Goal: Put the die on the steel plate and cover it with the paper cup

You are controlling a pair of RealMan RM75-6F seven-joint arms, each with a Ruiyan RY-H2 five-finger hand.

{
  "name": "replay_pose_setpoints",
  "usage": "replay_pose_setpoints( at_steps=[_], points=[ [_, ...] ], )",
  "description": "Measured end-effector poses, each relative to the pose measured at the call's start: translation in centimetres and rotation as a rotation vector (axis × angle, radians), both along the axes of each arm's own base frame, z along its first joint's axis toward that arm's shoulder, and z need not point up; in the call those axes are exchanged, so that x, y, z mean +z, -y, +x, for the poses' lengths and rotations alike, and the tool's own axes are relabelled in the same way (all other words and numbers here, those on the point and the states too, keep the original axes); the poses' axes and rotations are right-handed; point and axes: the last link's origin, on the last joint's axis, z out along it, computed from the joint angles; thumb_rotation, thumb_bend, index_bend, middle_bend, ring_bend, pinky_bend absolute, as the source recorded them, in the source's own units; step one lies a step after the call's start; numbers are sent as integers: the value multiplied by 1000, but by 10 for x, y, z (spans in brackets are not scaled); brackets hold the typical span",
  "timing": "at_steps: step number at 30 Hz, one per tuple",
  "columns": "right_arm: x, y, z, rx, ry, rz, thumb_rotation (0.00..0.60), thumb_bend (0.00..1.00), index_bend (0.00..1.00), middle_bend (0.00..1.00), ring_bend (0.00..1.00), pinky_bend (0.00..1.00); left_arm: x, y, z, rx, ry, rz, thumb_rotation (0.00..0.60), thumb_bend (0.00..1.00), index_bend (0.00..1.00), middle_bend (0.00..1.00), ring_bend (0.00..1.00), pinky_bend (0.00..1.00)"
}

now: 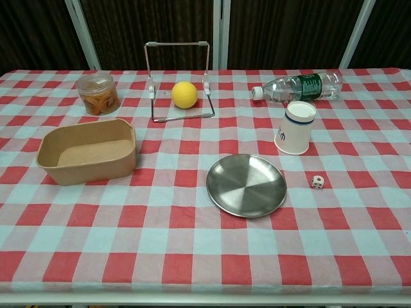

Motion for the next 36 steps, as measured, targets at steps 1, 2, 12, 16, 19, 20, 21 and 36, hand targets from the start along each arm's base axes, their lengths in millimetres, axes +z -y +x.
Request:
replay_pose_setpoints(
  at_steps=[1, 2, 12, 16, 19, 20, 21, 36],
  points=[
    [0, 0, 0, 0, 0, 1, 600, 327, 56, 177, 0, 0, 0, 0, 0, 0, -1, -1, 600, 53, 174, 186, 88, 3],
    [0, 0, 0, 0, -1, 1, 600, 327, 56, 177, 0, 0, -1, 0, 0, 1, -4, -5, 600, 53, 174, 186, 88, 3],
    [-5, 1, 4, 16, 0, 30, 600, 327, 58, 187, 0, 3, -3, 2, -3, 24, -5, -28, 600, 53, 174, 185, 88, 3],
    [-13, 11, 12, 54, -16, 71, 600, 327, 103, 323, 112, 124, -3, 1, -3, 21, -4, -33, 600, 53, 174, 185, 88, 3],
    [-23, 23, 22, 87, -46, 112, 600, 322, 207, 515, 397, 432, -3, 1, -2, 19, -1, -34, 600, 53, 174, 185, 88, 3],
    [-27, 27, 25, 96, -55, 127, 600, 306, 240, 588, 513, 556, -3, 1, -2, 20, 1, -33, 600, 52, 174, 185, 88, 3],
    [-31, 32, 28, 105, -66, 144, 600, 287, 265, 661, 618, 662, -3, 2, -3, 21, 2, -33, 600, 53, 174, 185, 88, 3],
    [-145, 103, 73, 161, -249, 464, 600, 261, 420, 952, 924, 980, -4, 11, -12, 50, 15, -34, 600, 53, 174, 185, 88, 3]
  ],
)
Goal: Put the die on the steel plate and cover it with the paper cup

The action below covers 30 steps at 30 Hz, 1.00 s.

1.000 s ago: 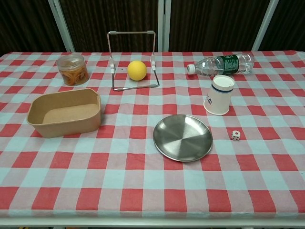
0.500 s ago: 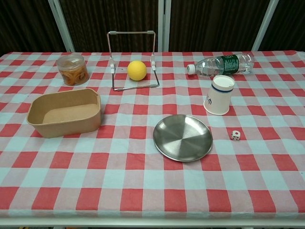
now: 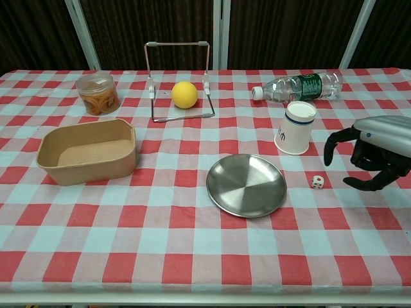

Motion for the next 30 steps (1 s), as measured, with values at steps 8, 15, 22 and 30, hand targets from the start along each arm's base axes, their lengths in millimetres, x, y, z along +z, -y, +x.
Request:
replay_pose_setpoints(
  at_steps=[8, 15, 22, 30],
  points=[
    [-20, 9, 1, -10, -66, 23, 600, 261, 420, 952, 924, 979, -3, -1, -2, -1, 6, -8, 600, 53, 174, 185, 88, 3],
    [-28, 16, 1, -25, -79, 32, 600, 260, 420, 952, 924, 980, -4, -1, -4, 2, 9, -11, 600, 52, 174, 185, 88, 3],
    [-36, 21, 4, -19, -85, 47, 600, 265, 435, 952, 924, 980, -4, -1, -6, 10, 11, -9, 600, 52, 174, 185, 88, 3],
    [-41, 24, 5, -19, -99, 52, 600, 334, 556, 952, 924, 981, -4, 0, -8, 17, 16, -7, 600, 53, 174, 185, 88, 3]
  ],
)
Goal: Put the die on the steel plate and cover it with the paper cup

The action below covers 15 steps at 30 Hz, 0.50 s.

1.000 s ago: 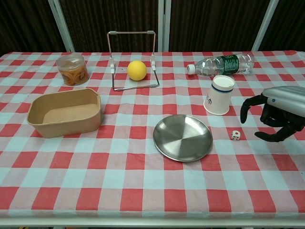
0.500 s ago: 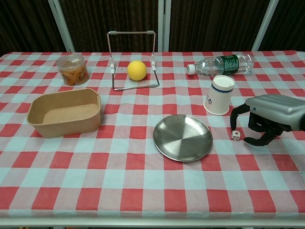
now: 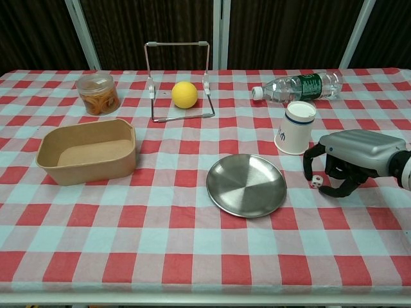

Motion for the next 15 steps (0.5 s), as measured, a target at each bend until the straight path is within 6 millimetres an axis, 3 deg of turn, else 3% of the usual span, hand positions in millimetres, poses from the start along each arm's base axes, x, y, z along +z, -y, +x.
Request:
replay_pose_setpoints(
  at_steps=[6, 15],
  points=[
    [4, 0, 7, 14, 27, -16, 600, 347, 590, 952, 924, 982, 1, 0, 0, 0, -1, 2, 600, 52, 174, 185, 88, 3],
    [-1, 0, 50, 95, 133, 47, 600, 347, 596, 952, 924, 982, 3, 1, 1, -2, -3, 6, 600, 52, 174, 185, 88, 3]
  ],
)
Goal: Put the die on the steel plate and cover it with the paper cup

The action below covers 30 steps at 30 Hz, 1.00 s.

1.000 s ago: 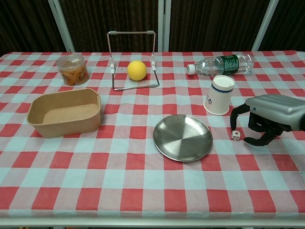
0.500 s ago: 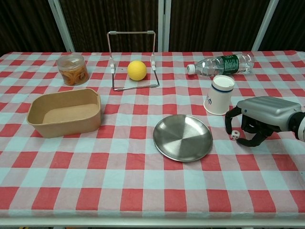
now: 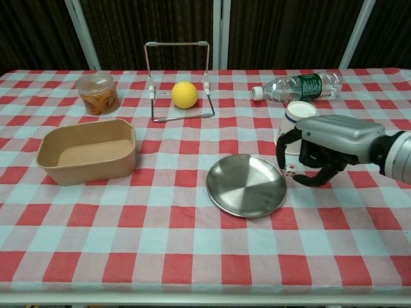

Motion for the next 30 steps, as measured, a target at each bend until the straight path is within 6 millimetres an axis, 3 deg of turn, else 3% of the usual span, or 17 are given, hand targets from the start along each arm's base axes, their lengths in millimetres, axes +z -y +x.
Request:
replay_pose_setpoints(
  at_steps=[5, 9, 11, 14, 17, 20, 22, 25, 28, 30],
  points=[
    [-23, 6, 21, 40, 7, 40, 600, 346, 550, 953, 923, 980, 1, 2, -2, 10, 2, 1, 600, 52, 174, 185, 88, 3],
    [-41, 9, 30, 56, -7, 51, 600, 319, 421, 953, 915, 977, 0, 3, -4, 17, 6, 0, 600, 52, 174, 185, 88, 3],
    [-45, 9, 33, 69, -18, 51, 600, 250, 312, 939, 887, 968, 0, 4, -4, 19, 7, 0, 600, 52, 174, 185, 88, 3],
    [-45, 7, 34, 86, -26, 37, 600, 49, 156, 870, 815, 958, 0, 4, -5, 19, 7, 4, 600, 52, 174, 185, 88, 3],
    [-38, 5, 38, 94, 0, 14, 600, 0, 86, 801, 756, 957, 0, 4, -4, 14, 7, 6, 600, 52, 174, 185, 88, 3],
    [-22, 3, 43, 98, 58, -31, 600, 0, 80, 678, 661, 943, 0, 4, -2, 7, 4, 6, 600, 52, 174, 185, 87, 3],
    [-5, 3, 44, 97, 111, -78, 600, 0, 77, 584, 582, 885, 1, 3, -1, 2, 5, 6, 600, 52, 174, 185, 88, 3],
    [25, 6, 39, 80, 193, -164, 600, 6, 85, 467, 441, 700, 1, 3, 0, 0, 3, 6, 600, 52, 174, 185, 88, 3],
    [61, 12, 25, 35, 272, -251, 600, 25, 105, 354, 261, 437, 0, 2, 0, 2, 2, -1, 600, 52, 174, 185, 88, 3],
    [75, 16, 16, 1, 296, -273, 600, 26, 105, 259, 127, 251, -1, 1, 1, 0, 1, -5, 600, 52, 174, 186, 88, 3]
  ],
)
